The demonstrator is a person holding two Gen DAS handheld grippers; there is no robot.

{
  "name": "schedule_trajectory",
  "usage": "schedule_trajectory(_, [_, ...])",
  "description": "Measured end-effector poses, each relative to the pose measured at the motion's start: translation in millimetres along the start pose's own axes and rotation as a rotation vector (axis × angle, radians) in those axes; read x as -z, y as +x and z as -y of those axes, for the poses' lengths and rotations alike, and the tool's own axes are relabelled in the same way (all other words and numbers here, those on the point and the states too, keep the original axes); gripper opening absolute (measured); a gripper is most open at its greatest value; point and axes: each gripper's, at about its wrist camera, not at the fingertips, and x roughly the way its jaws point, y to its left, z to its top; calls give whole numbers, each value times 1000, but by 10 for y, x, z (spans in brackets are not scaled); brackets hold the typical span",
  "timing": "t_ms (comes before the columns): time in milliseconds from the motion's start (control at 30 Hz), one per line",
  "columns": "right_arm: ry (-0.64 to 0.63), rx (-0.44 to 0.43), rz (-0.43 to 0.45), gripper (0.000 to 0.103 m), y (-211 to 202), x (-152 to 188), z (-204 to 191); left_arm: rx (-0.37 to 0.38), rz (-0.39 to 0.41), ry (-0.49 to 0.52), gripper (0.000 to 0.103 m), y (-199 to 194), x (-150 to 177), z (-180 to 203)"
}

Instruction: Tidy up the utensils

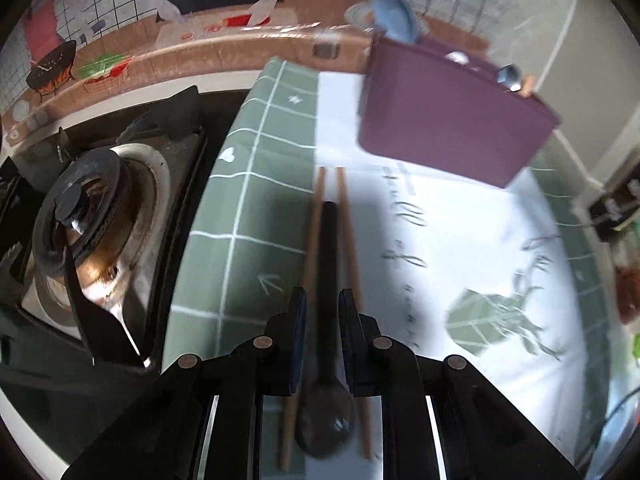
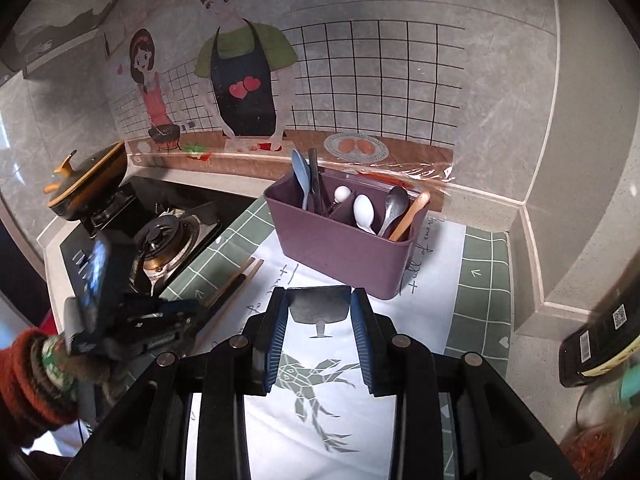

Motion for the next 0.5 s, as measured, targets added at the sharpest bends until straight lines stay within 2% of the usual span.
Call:
schedule_trajectory(233, [22, -27, -17, 30, 110, 20, 184, -38, -24, -6, 17, 126, -95, -68])
schedule_trajectory(500, [27, -35, -29, 30, 162, 71, 166, 25, -42, 29, 17, 209, -194, -53])
